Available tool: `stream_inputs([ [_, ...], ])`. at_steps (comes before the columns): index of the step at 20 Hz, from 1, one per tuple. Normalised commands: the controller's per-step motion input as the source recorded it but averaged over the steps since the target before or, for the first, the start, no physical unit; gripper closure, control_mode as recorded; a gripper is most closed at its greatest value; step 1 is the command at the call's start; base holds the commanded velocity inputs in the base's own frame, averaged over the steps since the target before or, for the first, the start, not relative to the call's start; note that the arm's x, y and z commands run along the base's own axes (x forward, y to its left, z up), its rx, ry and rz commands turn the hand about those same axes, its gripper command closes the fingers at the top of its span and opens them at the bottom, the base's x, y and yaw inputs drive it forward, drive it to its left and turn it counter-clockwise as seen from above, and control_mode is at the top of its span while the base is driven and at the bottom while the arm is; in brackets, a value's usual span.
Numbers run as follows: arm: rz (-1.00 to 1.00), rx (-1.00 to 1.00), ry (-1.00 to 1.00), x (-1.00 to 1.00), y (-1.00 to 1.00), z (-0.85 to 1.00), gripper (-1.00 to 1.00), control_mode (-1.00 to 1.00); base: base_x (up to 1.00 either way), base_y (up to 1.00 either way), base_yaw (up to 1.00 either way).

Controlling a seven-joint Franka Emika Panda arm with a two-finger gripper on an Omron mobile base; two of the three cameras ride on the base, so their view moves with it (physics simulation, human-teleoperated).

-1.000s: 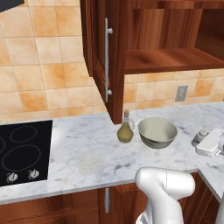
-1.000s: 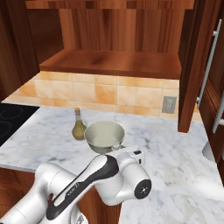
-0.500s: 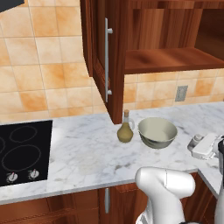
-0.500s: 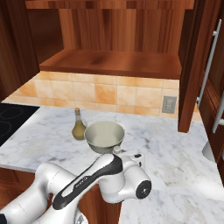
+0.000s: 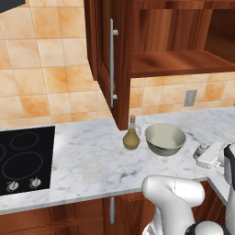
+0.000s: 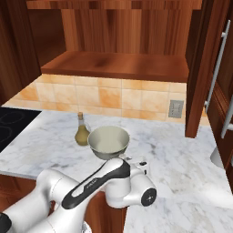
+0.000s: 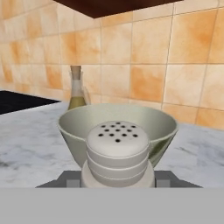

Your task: Retrieve the bottle and the shaker from the cabinet and place them next to the mixing bowl on the counter. Then add garlic from the fridge to the mixing bowl.

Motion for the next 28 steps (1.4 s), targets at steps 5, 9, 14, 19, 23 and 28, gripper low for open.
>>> stream_inputs([
  [5, 0.01, 0.00, 0.00, 0.14, 0.00, -0.19, 1.00, -1.00, 0.00, 0.00, 0.00],
  [9, 0.01, 0.00, 0.00, 0.14, 0.00, -0.17, 1.00, -1.00, 0.00, 0.00, 0.00],
  [14, 0.00, 0.00, 0.01, 0.13, 0.00, -0.15, 1.00, -1.00, 0.00, 0.00, 0.00],
  [19, 0.00, 0.00, 0.01, 0.12, 0.00, -0.17, 1.00, -1.00, 0.00, 0.00, 0.00],
  [23, 0.00, 0.00, 0.00, 0.16, 0.00, -0.21, 1.00, -1.00, 0.00, 0.00, 0.00],
  [28, 0.00, 0.00, 0.00, 0.19, 0.00, -0.20, 1.00, -1.00, 0.00, 0.00, 0.00],
])
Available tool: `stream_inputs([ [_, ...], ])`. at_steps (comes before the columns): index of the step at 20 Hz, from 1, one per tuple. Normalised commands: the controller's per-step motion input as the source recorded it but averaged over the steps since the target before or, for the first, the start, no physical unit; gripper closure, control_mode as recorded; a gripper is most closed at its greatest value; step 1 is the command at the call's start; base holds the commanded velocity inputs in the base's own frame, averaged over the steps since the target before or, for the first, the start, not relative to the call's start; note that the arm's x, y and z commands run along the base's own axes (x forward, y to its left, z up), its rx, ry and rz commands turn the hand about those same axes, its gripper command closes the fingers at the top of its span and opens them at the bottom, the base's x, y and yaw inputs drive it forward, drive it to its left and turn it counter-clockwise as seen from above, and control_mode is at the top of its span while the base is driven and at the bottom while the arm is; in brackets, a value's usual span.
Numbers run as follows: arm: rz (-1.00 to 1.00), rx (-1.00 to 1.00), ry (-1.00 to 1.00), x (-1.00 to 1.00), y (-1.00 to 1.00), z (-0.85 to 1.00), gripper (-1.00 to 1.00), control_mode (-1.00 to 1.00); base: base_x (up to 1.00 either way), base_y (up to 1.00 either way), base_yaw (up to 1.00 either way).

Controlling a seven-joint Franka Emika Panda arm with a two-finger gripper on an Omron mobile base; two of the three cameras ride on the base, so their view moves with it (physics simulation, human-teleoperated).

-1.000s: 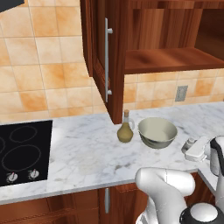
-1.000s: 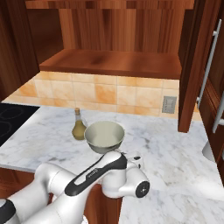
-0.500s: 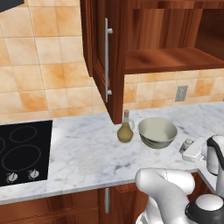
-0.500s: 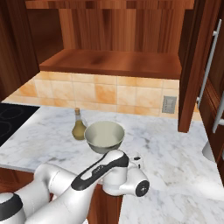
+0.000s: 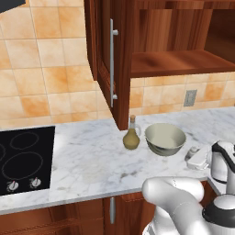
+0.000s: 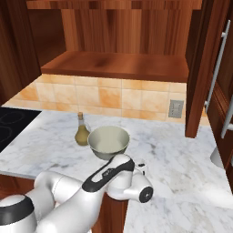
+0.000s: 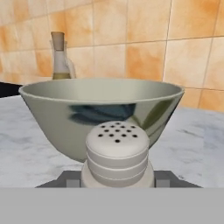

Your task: Retrieve the bottle and the shaker from the cabinet and place them next to the mixing bowl on the counter. Then add garlic from the fridge to the mixing bowl.

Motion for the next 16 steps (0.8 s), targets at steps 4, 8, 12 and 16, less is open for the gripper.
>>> stream_inputs([
  [4, 0.00, 0.00, 0.00, 0.16, 0.00, -0.21, 1.00, -1.00, 0.00, 0.00, 0.00],
  [8, 0.00, 0.00, 0.00, 0.14, 0.00, -0.20, 1.00, -1.00, 0.00, 0.00, 0.00],
  [12, 0.00, 0.00, 0.00, 0.15, 0.00, -0.20, 1.00, -1.00, 0.00, 0.00, 0.00],
  [16, 0.00, 0.00, 0.00, 0.16, 0.00, -0.20, 1.00, -1.00, 0.00, 0.00, 0.00],
])
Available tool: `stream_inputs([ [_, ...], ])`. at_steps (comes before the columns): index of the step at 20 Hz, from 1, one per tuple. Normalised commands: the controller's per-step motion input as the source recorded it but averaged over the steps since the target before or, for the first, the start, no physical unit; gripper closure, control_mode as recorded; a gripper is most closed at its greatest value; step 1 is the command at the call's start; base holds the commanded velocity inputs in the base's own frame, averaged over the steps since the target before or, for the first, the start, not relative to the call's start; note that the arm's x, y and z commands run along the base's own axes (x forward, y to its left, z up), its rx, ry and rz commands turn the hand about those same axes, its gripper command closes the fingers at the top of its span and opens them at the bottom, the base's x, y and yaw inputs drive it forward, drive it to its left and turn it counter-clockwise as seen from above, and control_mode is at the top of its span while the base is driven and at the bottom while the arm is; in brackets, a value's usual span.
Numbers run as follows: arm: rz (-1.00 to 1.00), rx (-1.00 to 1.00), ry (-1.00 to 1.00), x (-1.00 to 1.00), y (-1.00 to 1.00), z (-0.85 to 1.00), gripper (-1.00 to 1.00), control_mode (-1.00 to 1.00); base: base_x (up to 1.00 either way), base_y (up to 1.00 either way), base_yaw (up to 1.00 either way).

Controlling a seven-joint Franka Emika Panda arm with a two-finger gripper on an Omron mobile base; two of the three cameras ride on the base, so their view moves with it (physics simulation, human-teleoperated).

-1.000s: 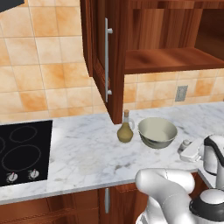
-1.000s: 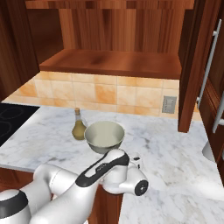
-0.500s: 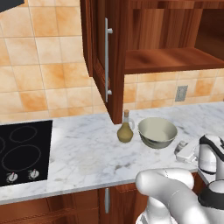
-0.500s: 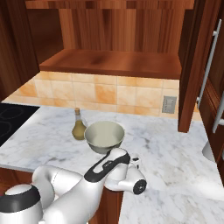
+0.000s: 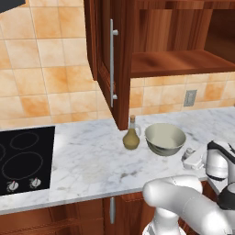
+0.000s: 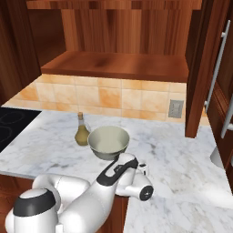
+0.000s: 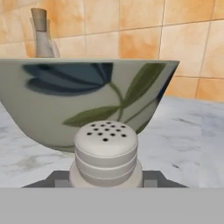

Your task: Retrieve the bottle and the shaker from the cabinet and place them next to the mixing bowl on the counter. Then add garlic from the fridge to the mixing bowl.

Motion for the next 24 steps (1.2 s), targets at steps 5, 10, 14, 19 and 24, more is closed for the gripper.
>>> stream_inputs([
  [5, 0.00, 0.00, 0.00, 0.18, 0.02, -0.22, 1.00, -1.00, 0.00, 0.00, 0.00],
  [10, 0.00, 0.00, 0.00, 0.14, 0.06, -0.13, -1.00, -1.00, 0.00, 0.00, 0.00],
  [14, 0.00, 0.00, 0.00, 0.01, 0.00, 0.00, -1.00, -1.00, 0.00, 0.00, 0.00],
  [19, 0.00, 0.00, -0.02, -0.12, -0.02, 0.23, -1.00, -1.00, 0.00, 0.00, 0.00],
  [24, 0.03, 0.00, -0.02, -0.23, 0.00, 0.54, -1.00, -1.00, 0.00, 0.00, 0.00],
])
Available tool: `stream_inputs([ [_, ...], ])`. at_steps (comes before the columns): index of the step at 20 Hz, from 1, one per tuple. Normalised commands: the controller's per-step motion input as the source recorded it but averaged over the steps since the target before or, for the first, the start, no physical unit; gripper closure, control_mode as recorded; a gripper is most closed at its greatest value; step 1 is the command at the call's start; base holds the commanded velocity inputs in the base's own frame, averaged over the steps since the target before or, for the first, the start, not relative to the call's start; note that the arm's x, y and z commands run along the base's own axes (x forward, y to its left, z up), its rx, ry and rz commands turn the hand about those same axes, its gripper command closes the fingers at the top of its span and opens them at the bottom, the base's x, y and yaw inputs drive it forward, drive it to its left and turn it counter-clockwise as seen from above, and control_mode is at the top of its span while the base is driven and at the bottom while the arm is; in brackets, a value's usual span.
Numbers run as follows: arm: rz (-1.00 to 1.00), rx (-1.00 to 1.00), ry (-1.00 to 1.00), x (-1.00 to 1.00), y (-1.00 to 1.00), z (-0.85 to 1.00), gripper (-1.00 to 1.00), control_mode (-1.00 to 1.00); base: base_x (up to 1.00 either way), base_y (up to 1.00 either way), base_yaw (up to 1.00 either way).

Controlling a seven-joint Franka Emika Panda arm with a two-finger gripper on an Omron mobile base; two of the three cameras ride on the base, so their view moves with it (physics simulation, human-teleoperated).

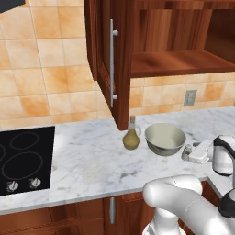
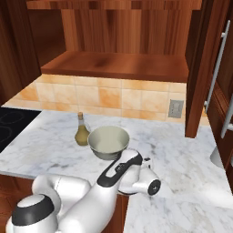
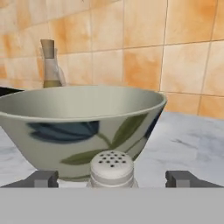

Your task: Retrieve the bottle and the shaker from the cabinet and place them next to the mixing bowl on the counter. Then add garlic from the fridge to the mixing bowl.

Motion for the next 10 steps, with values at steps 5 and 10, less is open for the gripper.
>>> stream_inputs([
  [5, 0.08, -0.07, 0.00, -0.35, 0.00, 0.63, -1.00, -1.00, 0.00, 0.00, 0.00],
  [10, 0.06, -0.27, -0.04, -0.65, 0.00, 0.37, -1.00, -1.00, 0.00, 0.00, 0.00],
])
